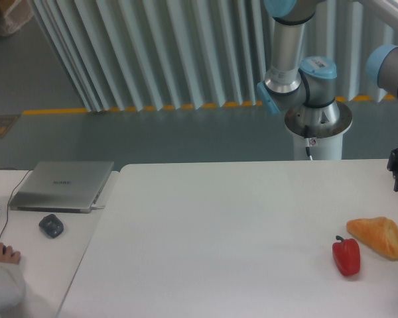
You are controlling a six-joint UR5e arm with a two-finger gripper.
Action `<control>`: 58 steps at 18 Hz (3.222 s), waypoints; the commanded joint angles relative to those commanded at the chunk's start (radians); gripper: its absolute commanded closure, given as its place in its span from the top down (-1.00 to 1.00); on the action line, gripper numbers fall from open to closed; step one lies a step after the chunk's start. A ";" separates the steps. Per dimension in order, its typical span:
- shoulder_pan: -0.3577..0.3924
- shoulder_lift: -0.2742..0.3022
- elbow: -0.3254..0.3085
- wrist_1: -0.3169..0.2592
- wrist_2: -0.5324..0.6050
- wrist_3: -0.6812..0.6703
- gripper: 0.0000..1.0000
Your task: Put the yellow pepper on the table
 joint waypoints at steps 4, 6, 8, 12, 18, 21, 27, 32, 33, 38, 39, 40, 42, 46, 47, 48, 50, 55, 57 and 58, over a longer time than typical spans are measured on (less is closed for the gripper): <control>0.002 0.006 0.000 0.000 0.000 0.000 1.00; 0.005 0.000 -0.003 0.000 -0.009 -0.005 1.00; 0.026 0.005 -0.014 0.003 -0.017 -0.017 1.00; 0.061 0.017 -0.017 0.006 0.093 0.007 1.00; 0.106 -0.052 -0.011 0.018 0.340 0.374 1.00; 0.166 -0.067 -0.014 0.041 0.350 0.498 1.00; 0.184 -0.126 -0.017 0.132 0.451 0.606 1.00; 0.184 -0.179 -0.029 0.221 0.508 0.635 1.00; 0.184 -0.187 -0.031 0.235 0.508 0.635 1.00; 0.199 -0.206 -0.057 0.294 0.509 0.635 1.00; 0.201 -0.212 -0.058 0.304 0.509 0.635 1.00; 0.204 -0.213 -0.069 0.322 0.509 0.635 1.00; 0.204 -0.222 -0.089 0.356 0.514 0.627 1.00; 0.204 -0.235 -0.092 0.368 0.543 0.621 1.00; 0.204 -0.238 -0.094 0.371 0.543 0.621 1.00; 0.204 -0.238 -0.094 0.371 0.543 0.621 1.00; 0.204 -0.239 -0.095 0.380 0.543 0.621 0.84; 0.202 -0.249 -0.092 0.387 0.557 0.614 -0.31; 0.206 -0.239 -0.083 0.385 0.543 0.617 -0.46; 0.209 -0.233 -0.078 0.384 0.526 0.618 -0.46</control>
